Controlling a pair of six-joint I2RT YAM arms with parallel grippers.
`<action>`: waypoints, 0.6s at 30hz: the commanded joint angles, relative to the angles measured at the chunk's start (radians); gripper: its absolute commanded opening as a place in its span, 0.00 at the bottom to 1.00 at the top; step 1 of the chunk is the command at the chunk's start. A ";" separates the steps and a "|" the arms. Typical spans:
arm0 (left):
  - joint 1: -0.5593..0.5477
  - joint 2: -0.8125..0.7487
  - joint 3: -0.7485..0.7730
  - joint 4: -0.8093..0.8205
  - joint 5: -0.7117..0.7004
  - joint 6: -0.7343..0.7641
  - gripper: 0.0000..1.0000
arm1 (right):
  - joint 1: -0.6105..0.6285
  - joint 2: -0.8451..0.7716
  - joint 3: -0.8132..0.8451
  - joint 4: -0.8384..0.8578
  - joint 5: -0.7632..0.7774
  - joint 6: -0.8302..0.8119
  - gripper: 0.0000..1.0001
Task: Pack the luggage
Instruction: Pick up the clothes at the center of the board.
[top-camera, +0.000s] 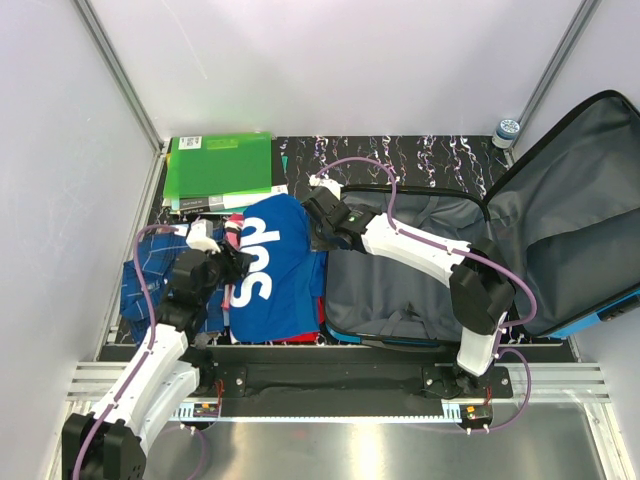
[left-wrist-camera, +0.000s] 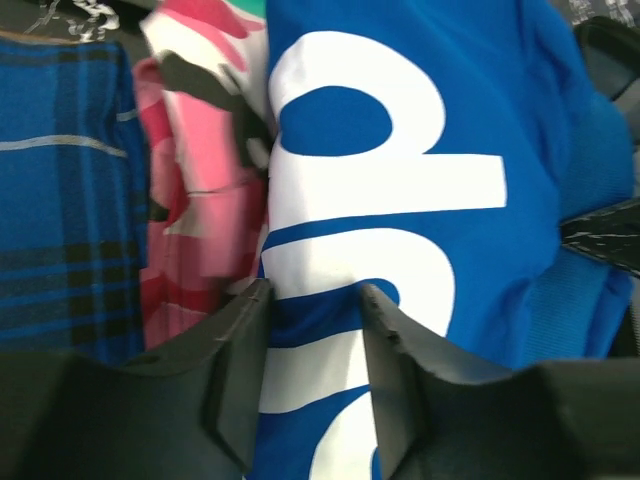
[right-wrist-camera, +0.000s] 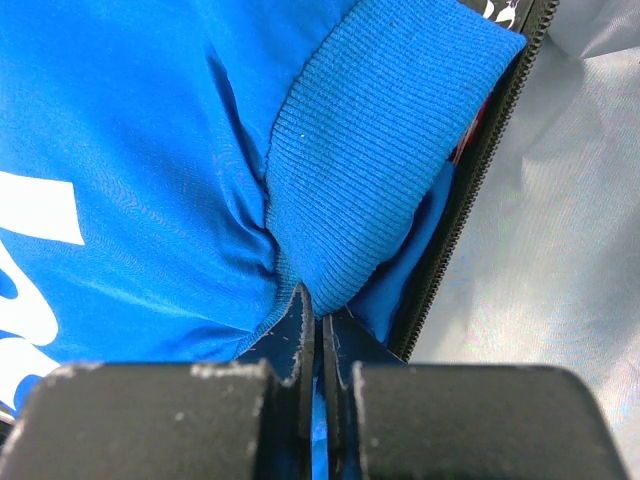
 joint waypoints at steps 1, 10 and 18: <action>-0.004 0.001 -0.016 0.110 0.078 -0.010 0.40 | -0.013 -0.012 -0.002 -0.024 0.006 0.006 0.00; -0.004 0.010 -0.018 0.077 0.022 -0.001 0.48 | -0.013 -0.006 0.000 -0.022 -0.012 0.006 0.00; -0.004 0.113 -0.015 0.107 0.026 -0.001 0.49 | -0.013 0.000 0.001 -0.019 -0.021 0.006 0.00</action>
